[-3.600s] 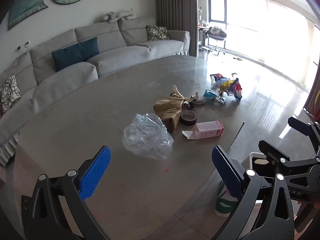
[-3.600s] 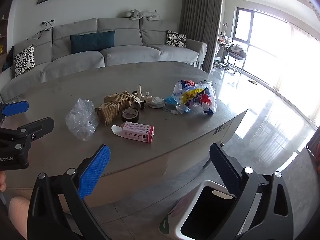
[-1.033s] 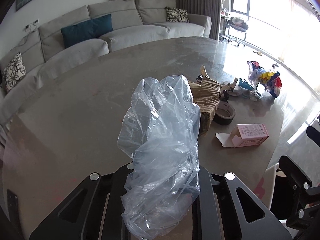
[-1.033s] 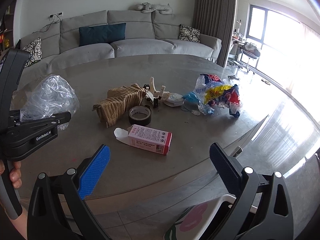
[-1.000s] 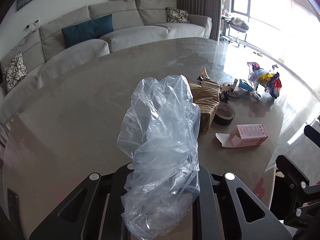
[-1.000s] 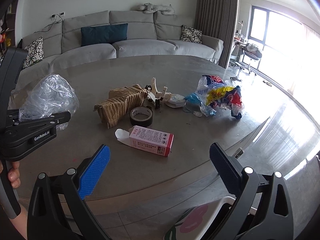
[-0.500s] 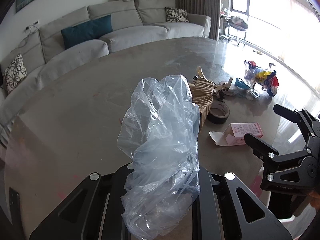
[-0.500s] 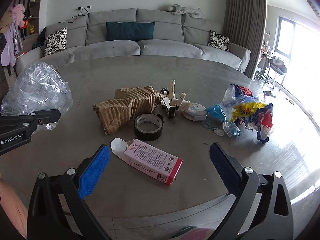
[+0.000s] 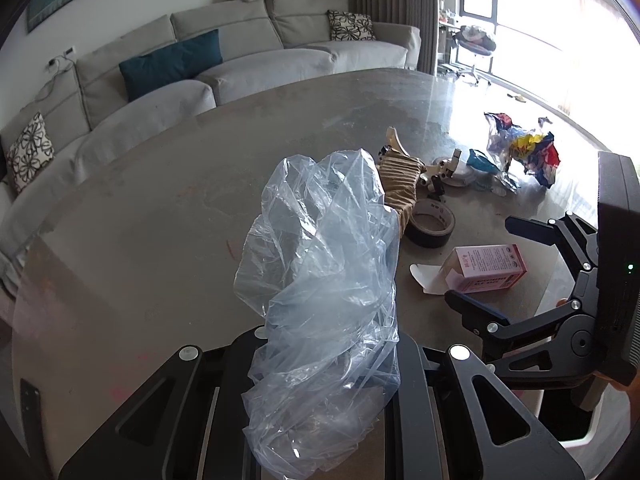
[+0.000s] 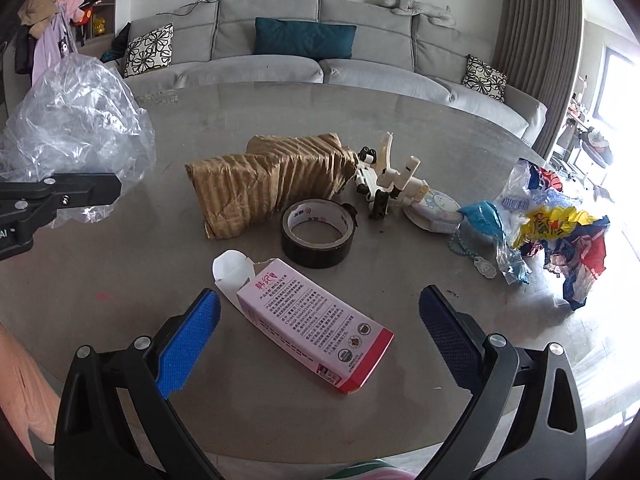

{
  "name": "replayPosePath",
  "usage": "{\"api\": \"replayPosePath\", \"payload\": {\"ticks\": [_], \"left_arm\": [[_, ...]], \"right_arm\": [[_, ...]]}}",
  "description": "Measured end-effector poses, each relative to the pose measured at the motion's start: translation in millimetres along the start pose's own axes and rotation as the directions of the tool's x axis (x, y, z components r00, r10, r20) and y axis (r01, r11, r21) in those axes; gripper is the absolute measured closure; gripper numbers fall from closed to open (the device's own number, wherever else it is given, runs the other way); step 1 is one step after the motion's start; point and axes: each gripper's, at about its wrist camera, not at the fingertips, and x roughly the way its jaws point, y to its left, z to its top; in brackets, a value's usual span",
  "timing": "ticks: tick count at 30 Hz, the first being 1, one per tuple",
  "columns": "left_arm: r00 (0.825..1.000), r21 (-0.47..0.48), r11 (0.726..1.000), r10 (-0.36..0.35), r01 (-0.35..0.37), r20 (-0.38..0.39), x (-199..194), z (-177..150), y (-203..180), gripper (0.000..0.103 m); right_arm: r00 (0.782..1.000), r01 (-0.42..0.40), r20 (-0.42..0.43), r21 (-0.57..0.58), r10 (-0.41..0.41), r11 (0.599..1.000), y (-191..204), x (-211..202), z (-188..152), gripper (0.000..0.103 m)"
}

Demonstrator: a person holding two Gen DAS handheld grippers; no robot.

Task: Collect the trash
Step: 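Grasp the pink-and-white paper box with the right gripper while the left holds the bag, then carry the bag and box to the white bin and open the left gripper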

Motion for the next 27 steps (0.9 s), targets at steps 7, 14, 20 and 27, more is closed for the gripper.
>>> {"api": "replayPosePath", "payload": {"ticks": [7, 14, 20, 27], "left_arm": [[1.000, -0.002, 1.000, -0.003, 0.003, -0.005, 3, 0, 0, 0.086], [1.000, -0.002, 1.000, -0.006, 0.006, -0.008, 2, -2, 2, 0.086], [1.000, -0.005, 1.000, -0.008, 0.008, -0.003, -2, -4, 3, 0.086], [1.000, 0.003, 1.000, -0.024, 0.024, 0.007, -12, -9, -2, 0.086]], "right_arm": [[0.999, -0.032, -0.004, 0.049, 0.032, 0.998, 0, -6, -9, 0.032], [0.999, -0.027, -0.014, 0.063, 0.028, 0.998, 9, -12, -13, 0.033], [1.000, 0.018, 0.002, 0.083, -0.018, 0.996, 12, -18, -16, 0.034], [0.997, 0.064, 0.036, 0.081, -0.067, 0.995, 24, -44, -18, 0.034]]}}
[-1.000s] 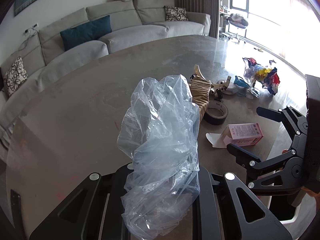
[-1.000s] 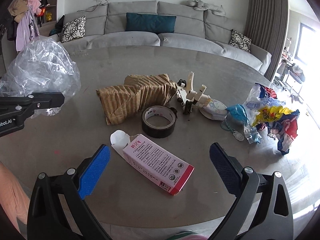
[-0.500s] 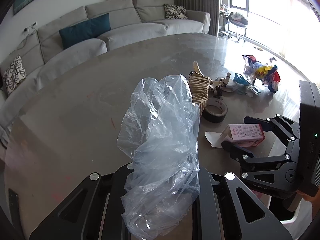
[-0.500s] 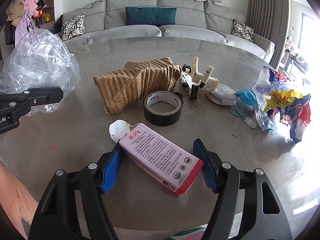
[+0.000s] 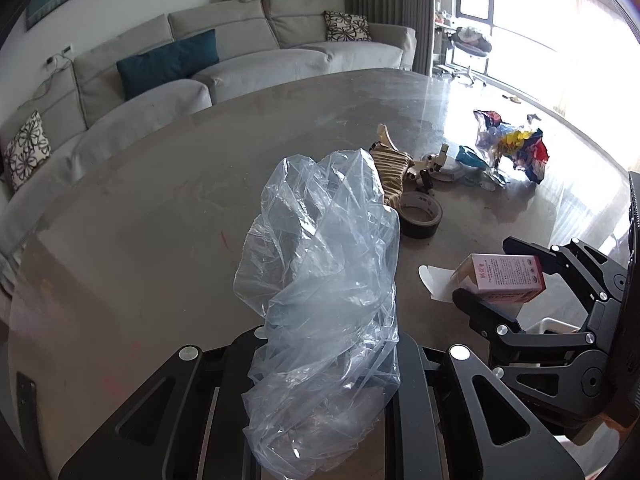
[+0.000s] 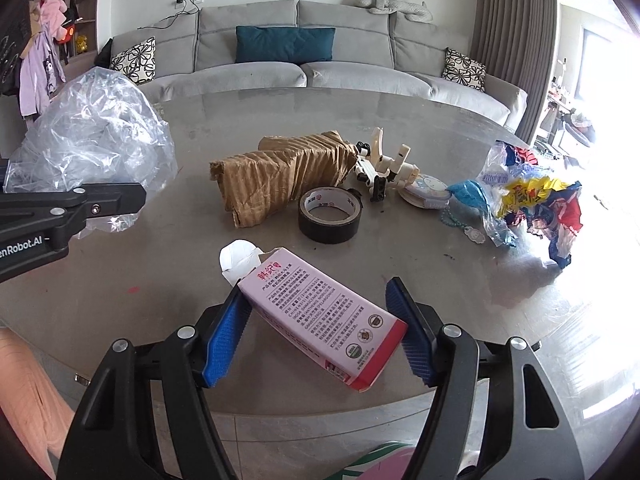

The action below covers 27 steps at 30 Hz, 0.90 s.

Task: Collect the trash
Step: 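Carry the bag and box to the white bin and open the left gripper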

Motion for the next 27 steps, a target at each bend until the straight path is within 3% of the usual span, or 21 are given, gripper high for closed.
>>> {"api": "replayPosePath", "payload": {"ticks": [14, 27], "left_arm": [[0.994, 0.089, 0.991, -0.107, 0.103, 0.036, -41, -24, -54, 0.086], [0.968, 0.241, 0.944, -0.245, 0.226, 0.049, -80, -47, -144, 0.086]], "right_arm": [[0.987, 0.147, 0.044, 0.086, -0.152, 0.985, -14, -90, -32, 0.034], [0.956, 0.288, 0.015, 0.163, -0.294, 0.944, -54, -158, -84, 0.034]]}}
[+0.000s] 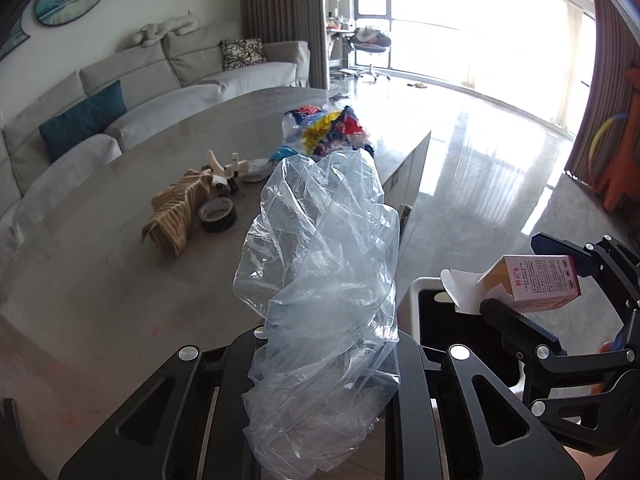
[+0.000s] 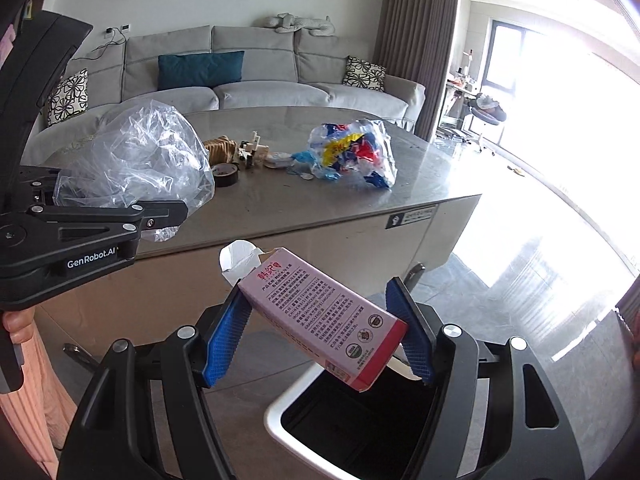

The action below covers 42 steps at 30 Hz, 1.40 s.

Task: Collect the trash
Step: 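Carry the bag and box to the white bin and open the left gripper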

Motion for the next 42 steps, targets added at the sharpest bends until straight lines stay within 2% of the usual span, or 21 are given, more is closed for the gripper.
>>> {"api": "replayPosePath", "payload": {"ticks": [7, 16, 23, 34, 35, 40, 42], "left_arm": [[0.998, 0.071, 0.995, -0.067, 0.067, 0.005, -5, -1, -55, 0.085], [0.989, 0.138, 0.980, -0.142, 0.145, -0.027, 8, -5, -115, 0.085], [0.983, 0.170, 0.969, -0.171, 0.179, -0.061, 24, -7, -140, 0.085], [0.977, 0.197, 0.962, -0.165, 0.191, -0.138, 60, -11, -159, 0.084], [0.977, 0.195, 0.963, -0.162, 0.188, -0.141, 62, -11, -159, 0.082], [0.976, 0.200, 0.962, -0.156, 0.186, -0.154, 69, -12, -158, 0.058], [0.977, 0.199, 0.963, -0.153, 0.181, -0.149, 68, -12, -157, 0.041]], "right_arm": [[0.997, 0.077, -0.004, 0.030, -0.077, 0.997, -34, -23, -22, 0.034], [0.987, 0.163, -0.019, 0.061, -0.162, 0.985, -70, -47, -43, 0.033], [0.981, 0.191, -0.033, 0.085, -0.189, 0.978, -90, -53, -59, 0.033], [0.979, 0.203, -0.047, 0.100, -0.199, 0.974, -99, -45, -63, 0.033], [0.979, 0.203, -0.050, 0.100, -0.199, 0.974, -99, -43, -62, 0.033], [0.978, 0.206, -0.065, 0.101, -0.200, 0.973, -101, -40, -65, 0.033], [0.978, 0.203, -0.067, 0.102, -0.197, 0.974, -101, -40, -66, 0.033]]}}
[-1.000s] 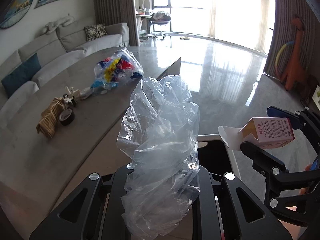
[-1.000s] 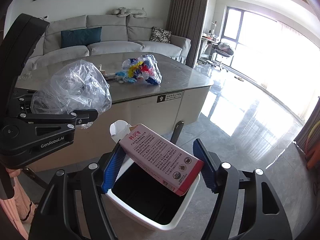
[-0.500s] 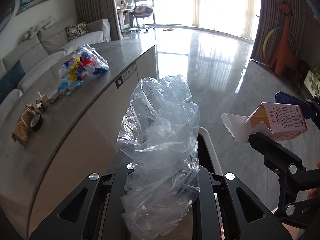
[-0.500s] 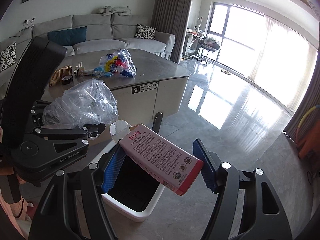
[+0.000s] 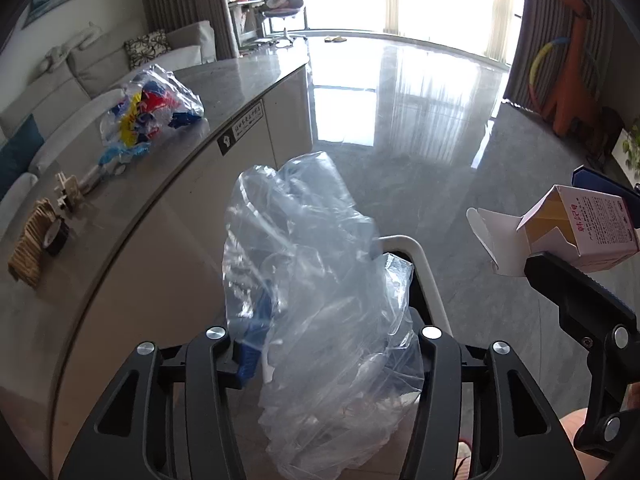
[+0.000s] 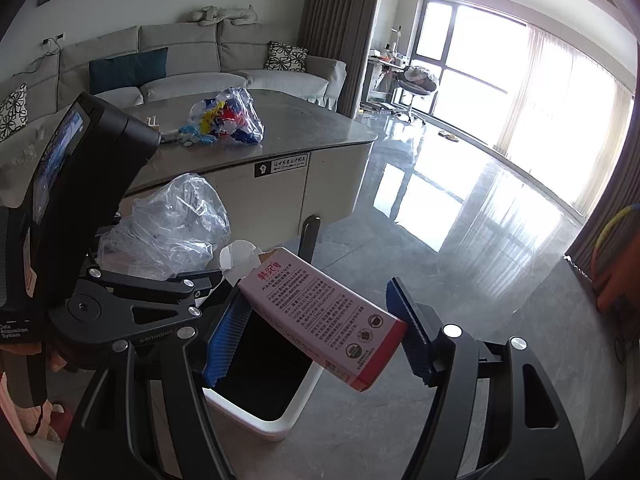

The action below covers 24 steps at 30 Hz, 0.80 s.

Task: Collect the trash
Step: 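Carry the bag and box to the white bin and open the left gripper, then open the right gripper over the bin to drop the paper box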

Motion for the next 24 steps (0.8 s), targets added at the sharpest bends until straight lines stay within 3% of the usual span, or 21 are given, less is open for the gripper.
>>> {"api": "replayPosePath", "payload": {"ticks": [6, 9, 24], "left_arm": [[0.999, 0.002, 1.000, 0.025, -0.025, 0.025, -5, 1, 2, 0.020], [0.999, 0.003, 0.999, 0.036, -0.036, 0.037, -9, 3, 3, 0.017], [0.992, -0.037, 0.993, 0.111, -0.108, 0.066, -20, 3, 28, 0.013]], "right_arm": [[1.000, -0.003, -0.004, -0.008, 0.003, 1.000, 1, 0, 2, 0.033], [1.000, -0.005, -0.004, -0.007, 0.005, 1.000, 1, 0, 2, 0.033], [0.999, -0.037, 0.004, -0.008, 0.037, 0.999, 3, 7, 4, 0.033]]}}
